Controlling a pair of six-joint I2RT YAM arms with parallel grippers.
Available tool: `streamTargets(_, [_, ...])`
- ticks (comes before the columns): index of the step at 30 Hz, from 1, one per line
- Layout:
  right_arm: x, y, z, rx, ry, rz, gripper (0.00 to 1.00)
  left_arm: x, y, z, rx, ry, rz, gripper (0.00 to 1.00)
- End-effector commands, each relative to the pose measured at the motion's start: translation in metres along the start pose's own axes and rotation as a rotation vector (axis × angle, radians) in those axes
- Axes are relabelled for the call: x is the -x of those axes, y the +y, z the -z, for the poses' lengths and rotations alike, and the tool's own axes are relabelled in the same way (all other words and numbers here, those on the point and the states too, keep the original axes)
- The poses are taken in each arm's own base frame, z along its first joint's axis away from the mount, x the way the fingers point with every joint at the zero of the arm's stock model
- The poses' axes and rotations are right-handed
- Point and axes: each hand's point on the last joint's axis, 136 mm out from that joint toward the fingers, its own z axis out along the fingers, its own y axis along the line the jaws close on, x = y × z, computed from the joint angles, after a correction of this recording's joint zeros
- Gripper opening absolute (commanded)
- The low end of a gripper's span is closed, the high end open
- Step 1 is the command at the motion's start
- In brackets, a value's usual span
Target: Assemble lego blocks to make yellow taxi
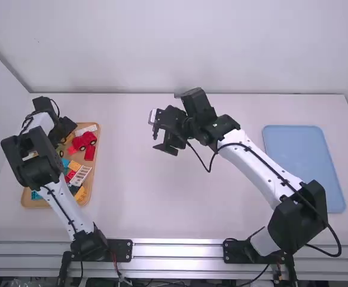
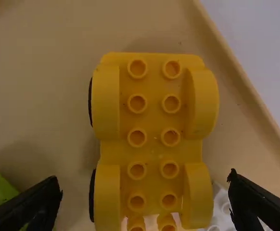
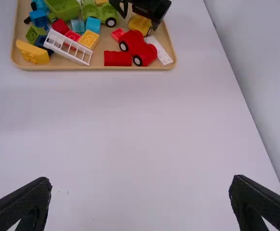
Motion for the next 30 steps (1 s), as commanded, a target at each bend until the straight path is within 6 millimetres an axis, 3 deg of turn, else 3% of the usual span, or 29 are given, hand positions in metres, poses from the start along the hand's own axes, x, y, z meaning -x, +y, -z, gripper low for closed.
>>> streamTargets(1, [0.003, -0.004, 0.0, -0.003, -0.008, 0.003, 0.99, -0.005, 0.002, -0.007, 0.022, 0.005, -0.024, 0.91])
streamTargets(21, [0.002, -0.003, 0.0, 0.002, -0.002, 0.008, 0.99, -0.016, 0.005, -0.019, 0.013, 0.0, -0.075, 0.9])
streamTargets(30, [0.001, -0.002, 0.0, 0.005, 0.001, 0.005, 0.99, -0.018, 0.007, -0.019, 0.019, 0.009, -0.068, 0.71])
